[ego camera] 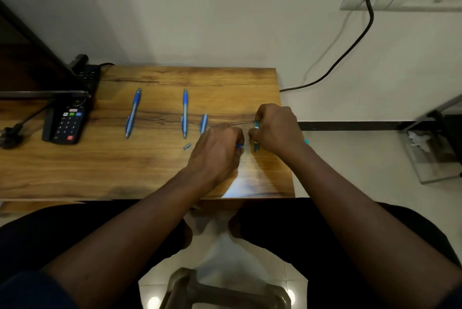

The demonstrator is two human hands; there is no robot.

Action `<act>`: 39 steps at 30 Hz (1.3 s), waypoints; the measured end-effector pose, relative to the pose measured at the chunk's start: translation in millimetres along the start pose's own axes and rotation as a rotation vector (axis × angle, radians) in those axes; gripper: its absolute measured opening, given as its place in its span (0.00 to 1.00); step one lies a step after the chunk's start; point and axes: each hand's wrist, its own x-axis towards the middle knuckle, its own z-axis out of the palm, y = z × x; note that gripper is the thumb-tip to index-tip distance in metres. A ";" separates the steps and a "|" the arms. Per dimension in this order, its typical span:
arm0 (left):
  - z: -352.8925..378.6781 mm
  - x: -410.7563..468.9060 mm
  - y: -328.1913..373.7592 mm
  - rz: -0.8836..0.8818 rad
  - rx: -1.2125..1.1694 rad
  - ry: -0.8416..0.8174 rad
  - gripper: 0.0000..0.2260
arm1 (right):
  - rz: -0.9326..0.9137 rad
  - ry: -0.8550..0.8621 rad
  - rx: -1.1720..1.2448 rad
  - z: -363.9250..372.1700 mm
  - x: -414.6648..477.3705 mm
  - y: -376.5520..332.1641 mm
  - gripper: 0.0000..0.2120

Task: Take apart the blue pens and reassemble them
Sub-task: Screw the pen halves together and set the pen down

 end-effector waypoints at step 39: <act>-29.6 -5.8 -18.0 -0.485 -1.386 0.075 0.08 | 0.599 -0.423 1.641 -15.8 -9.7 -17.8 0.11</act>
